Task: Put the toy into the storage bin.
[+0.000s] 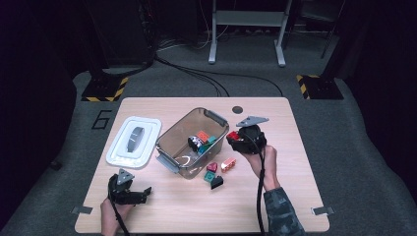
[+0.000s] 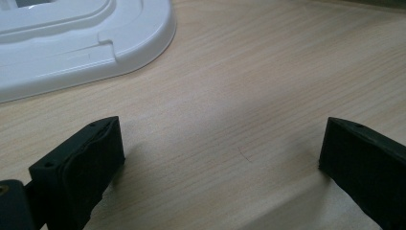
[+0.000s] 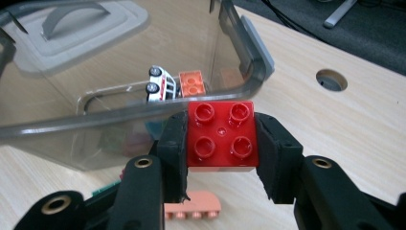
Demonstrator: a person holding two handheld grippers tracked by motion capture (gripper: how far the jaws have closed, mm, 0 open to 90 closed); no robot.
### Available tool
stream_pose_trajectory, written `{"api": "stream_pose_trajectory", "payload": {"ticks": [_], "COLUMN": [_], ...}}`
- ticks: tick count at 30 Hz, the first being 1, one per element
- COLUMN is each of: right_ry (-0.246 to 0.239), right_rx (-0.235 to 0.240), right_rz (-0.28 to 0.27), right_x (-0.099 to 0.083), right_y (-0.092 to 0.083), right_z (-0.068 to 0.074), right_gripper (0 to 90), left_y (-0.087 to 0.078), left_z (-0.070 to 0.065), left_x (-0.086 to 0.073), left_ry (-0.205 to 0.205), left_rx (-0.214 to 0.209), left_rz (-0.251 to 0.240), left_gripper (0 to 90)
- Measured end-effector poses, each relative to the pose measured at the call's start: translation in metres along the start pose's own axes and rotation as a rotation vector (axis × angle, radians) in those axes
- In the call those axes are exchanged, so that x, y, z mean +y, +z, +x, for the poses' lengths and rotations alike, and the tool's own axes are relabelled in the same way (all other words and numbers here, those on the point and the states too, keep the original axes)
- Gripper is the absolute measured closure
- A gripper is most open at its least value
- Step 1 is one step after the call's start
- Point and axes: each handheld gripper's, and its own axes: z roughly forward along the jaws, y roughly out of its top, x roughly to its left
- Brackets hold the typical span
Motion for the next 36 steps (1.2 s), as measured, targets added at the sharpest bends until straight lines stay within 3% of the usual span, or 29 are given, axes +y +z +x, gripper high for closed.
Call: {"api": "stream_pose_trajectory", "payload": {"ticks": [11,18,31,35,36], "right_ry": [-0.035,-0.043,-0.074,-0.113,-0.100], "right_rx": [0.016,0.043,0.078,0.088,0.089], "right_rz": [0.010,0.052,0.116,0.146,0.151], "right_x": [0.028,0.040,0.046,0.045,0.045], "right_y": [0.008,0.022,0.051,0.056,0.057], "right_z": [0.006,0.009,0.024,0.028,0.029], "right_gripper": [58.5,58.5,58.5,58.4,58.4], "left_y": [0.000,0.000,0.000,0.000,0.000], "left_z": [0.000,0.000,0.000,0.000,0.000], "left_x": [0.000,0.000,0.000,0.000,0.000], "left_ry": [-0.001,-0.001,0.000,-0.001,0.001], "left_rx": [0.001,0.000,0.000,0.001,0.000], "left_rz": [0.000,0.001,0.000,0.000,0.000], "left_gripper": [1.2,1.2,1.2,1.2,1.2]}}
